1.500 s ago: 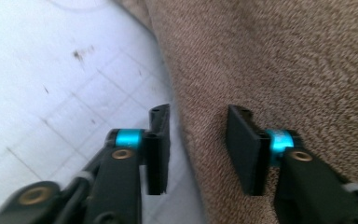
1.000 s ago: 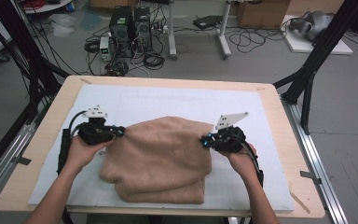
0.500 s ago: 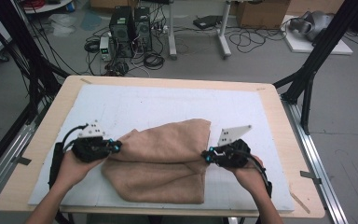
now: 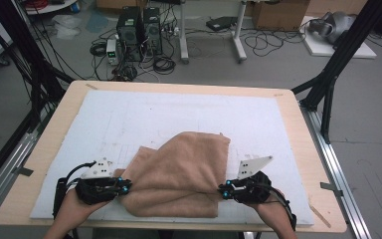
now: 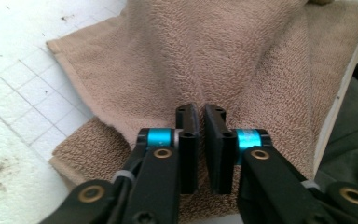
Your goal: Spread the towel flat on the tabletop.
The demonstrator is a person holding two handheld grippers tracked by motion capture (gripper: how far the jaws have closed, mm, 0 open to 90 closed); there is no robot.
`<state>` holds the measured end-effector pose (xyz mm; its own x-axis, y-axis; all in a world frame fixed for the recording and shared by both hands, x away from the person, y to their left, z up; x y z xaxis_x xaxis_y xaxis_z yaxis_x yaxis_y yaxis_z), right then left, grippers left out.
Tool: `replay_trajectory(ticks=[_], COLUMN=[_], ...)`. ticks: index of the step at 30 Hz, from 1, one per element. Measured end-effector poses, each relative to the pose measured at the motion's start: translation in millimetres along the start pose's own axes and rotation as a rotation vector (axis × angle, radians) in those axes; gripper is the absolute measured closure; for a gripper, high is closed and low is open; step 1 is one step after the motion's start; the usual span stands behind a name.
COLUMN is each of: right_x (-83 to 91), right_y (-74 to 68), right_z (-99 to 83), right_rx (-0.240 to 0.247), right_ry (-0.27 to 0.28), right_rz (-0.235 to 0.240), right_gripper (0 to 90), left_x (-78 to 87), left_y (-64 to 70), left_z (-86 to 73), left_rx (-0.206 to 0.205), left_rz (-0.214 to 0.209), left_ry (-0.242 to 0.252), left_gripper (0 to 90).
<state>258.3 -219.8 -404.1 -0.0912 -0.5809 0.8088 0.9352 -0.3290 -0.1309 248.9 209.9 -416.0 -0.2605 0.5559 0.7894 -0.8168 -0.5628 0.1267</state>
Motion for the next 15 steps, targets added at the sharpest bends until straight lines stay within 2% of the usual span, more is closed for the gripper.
replay_trajectory(ticks=[3,6,9,10,12,13,14,15], right_x=[8.5,19.2,28.7,31.3,31.6,31.2,27.3,27.3], right_y=[-0.8,2.9,10.4,17.1,21.0,26.1,38.2,38.2], right_z=[8.8,18.5,28.9,34.0,36.9,39.4,44.5,44.5], right_rx=[0.009,0.015,0.016,0.014,0.006,0.002,-0.012,-0.012], right_ry=[0.048,0.073,0.095,0.097,0.094,0.091,0.090,0.090], right_rz=[-0.012,-0.030,-0.055,-0.078,-0.094,-0.106,-0.135,-0.135], right_gripper=[74.3,70.7,67.2,65.7,64.3,63.7,60.1,60.1], left_x=[2.0,7.9,14.9,17.3,21.1,22.1,21.9,20.9], left_y=[-4.6,-8.6,-14.1,-16.8,-22.5,-27.3,-31.9,-35.3], left_z=[5.4,12.4,21.1,24.3,31.6,36.1,39.7,42.1], left_rx=[0.000,-0.004,-0.016,-0.016,-0.017,-0.016,-0.013,-0.010], left_rz=[-0.012,-0.019,-0.002,0.001,0.028,0.050,0.065,0.078], left_ry=[0.012,0.048,0.074,0.087,0.108,0.116,0.122,0.126], left_gripper=[71.2,67.5,65.8,65.3,65.2,65.2,66.4,66.4])
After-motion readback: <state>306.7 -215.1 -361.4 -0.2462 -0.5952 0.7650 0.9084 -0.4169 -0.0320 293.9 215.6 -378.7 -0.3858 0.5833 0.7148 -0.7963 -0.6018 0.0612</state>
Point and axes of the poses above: each handheld gripper's, and its own axes: x roughly backward along the jaws, z roughly out of its top, y roughly to its right, the point moved 1 cm from there along -x, roughly forward along the jaws, and after that the axes turned 13 degrees about -y, right-handed, at the moved point
